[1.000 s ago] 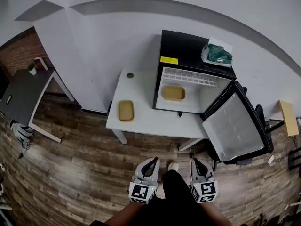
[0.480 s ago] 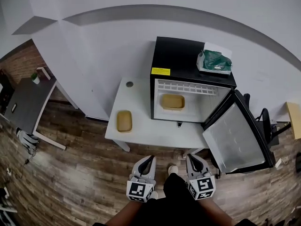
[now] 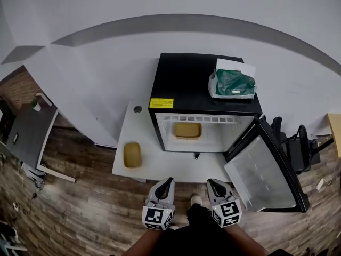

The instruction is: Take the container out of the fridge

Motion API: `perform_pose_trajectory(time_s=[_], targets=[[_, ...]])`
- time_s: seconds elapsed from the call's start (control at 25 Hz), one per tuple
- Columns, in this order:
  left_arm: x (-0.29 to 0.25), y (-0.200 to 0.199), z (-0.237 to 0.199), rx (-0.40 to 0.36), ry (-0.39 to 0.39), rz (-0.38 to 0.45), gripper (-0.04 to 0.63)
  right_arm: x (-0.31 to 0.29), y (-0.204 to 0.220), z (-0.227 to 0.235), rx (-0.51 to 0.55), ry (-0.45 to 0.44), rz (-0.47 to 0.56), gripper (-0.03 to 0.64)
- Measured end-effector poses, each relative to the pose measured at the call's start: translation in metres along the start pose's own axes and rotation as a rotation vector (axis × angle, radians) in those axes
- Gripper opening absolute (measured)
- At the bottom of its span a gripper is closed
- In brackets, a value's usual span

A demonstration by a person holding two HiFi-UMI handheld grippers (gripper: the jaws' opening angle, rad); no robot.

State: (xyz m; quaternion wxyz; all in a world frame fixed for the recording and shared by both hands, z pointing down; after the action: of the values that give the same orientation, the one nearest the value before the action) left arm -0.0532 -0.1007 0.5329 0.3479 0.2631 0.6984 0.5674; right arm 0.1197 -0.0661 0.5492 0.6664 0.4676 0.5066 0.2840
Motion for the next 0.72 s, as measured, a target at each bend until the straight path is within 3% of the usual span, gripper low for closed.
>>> perform_pose_trajectory(time_s=[0.2,0.72], targets=[[-0.025,-0.003,0.003,-0.011,0.023,-0.012,0.015,-0.021,-0.008,0.02,-0.015,-0.048,-0.006,-0.002],[-0.073,-0.01,-0.012,0.011,-0.073,-0.015,0.015,-0.087,-0.032,0.08,0.01,-0.043,0.007,-0.002]])
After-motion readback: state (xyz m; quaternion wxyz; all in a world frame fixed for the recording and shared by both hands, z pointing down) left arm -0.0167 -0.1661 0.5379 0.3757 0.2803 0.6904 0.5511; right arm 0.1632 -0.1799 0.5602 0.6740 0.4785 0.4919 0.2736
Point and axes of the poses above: the fingertips, and each gripper's own axes: x backward along the fingers, z to its right, y out of its underside, the point moved 4 cm from there along x, backward along the fingers, and after that the axes turned 4 degrees about -z, right-handed, at the moved point
